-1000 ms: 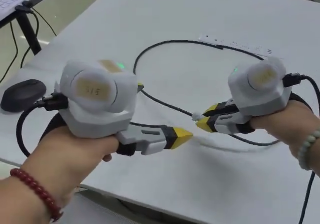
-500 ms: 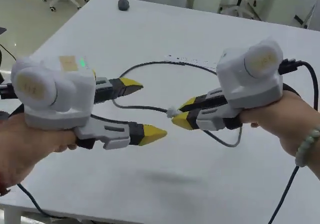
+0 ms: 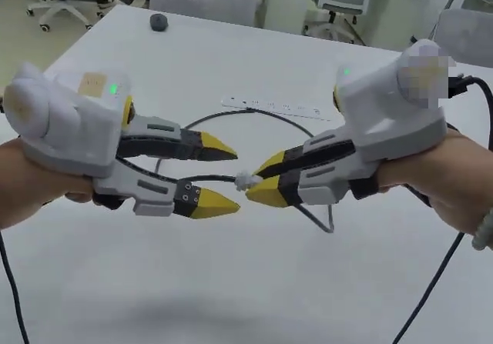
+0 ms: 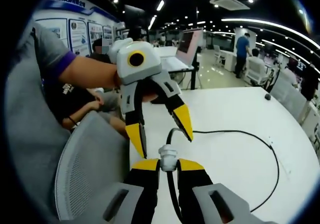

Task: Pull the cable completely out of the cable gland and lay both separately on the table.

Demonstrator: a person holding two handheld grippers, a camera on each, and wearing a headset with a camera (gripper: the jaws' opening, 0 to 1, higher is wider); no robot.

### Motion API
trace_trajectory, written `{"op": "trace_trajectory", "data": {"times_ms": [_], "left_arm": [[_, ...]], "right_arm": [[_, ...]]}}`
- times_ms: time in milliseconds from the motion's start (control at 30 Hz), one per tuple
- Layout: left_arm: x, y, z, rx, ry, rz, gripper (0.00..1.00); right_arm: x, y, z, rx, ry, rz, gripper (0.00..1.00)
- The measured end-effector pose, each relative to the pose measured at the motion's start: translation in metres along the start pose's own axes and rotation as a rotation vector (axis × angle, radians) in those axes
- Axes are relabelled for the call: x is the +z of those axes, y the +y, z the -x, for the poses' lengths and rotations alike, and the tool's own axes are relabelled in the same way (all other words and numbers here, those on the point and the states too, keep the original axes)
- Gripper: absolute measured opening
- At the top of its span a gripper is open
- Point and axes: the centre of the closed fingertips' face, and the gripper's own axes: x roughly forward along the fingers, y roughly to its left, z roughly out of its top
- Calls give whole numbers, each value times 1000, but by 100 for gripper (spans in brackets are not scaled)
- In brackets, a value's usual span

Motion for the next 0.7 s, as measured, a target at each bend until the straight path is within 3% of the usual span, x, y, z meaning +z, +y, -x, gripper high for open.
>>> {"op": "trace_trajectory", "data": {"times_ms": [167,300,433,567,700], "left_arm": [[12,-4,2,-40,-67,21,31],[13,-17,-1,-91,-71,12,25],[12,-24,-3,-117,-74,11,21],[14,-24,-4,-129,-111,51,19],[20,-25,0,-139,-178,118,18]], "right_arm": [[-3,12,3,68,-3,15,8],[0,21,3,112,-23,16,8],[1,24,7,148,-54,-27,8],[1,25,8,160,-60,-25,8],[6,27,13,182,-103,-36,8]]}}
